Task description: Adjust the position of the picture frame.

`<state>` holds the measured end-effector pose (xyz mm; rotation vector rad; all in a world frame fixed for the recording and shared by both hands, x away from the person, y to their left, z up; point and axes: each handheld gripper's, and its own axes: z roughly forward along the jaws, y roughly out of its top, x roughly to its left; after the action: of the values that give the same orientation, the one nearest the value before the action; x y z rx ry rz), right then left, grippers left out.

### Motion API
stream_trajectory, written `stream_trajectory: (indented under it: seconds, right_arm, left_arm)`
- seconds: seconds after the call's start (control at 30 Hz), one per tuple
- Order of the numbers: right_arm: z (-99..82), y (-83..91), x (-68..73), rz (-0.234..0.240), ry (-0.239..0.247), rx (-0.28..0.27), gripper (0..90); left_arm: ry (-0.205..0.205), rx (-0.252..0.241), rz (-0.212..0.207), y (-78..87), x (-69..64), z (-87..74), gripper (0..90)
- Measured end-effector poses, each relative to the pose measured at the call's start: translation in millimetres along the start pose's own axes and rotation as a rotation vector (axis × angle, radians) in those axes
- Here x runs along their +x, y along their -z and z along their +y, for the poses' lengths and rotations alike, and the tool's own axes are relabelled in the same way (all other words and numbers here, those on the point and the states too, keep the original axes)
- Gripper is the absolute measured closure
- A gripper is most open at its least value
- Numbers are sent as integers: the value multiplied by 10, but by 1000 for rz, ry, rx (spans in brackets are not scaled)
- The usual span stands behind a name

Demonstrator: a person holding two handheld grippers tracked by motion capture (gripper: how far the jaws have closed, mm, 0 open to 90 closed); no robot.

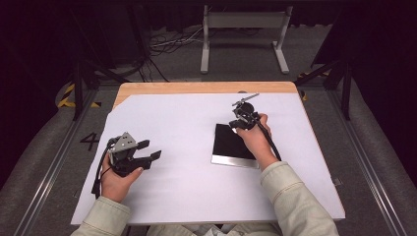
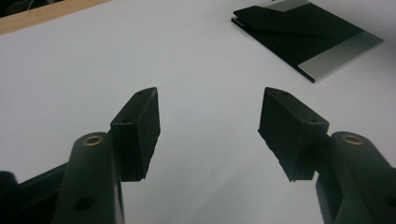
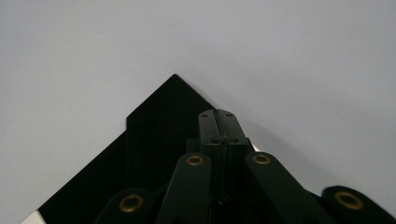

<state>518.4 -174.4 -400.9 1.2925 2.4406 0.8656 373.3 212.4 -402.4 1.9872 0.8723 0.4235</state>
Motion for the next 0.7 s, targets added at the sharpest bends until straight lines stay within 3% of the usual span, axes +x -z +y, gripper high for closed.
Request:
stream_trajectory:
  seconds: [0.13,0.4,0.7]
  right_arm:
    - [38,-105,-74,-11,-41,11,900]
    - [109,-277,-115,-43,-66,40,900]
    - [132,-363,-109,-37,-66,62,900]
  left_arm:
    - [8,1,-2,-10,1,-11,388]
    - [7,3,-2,-17,14,-24,387]
    - [11,3,0,-14,30,-34,387]
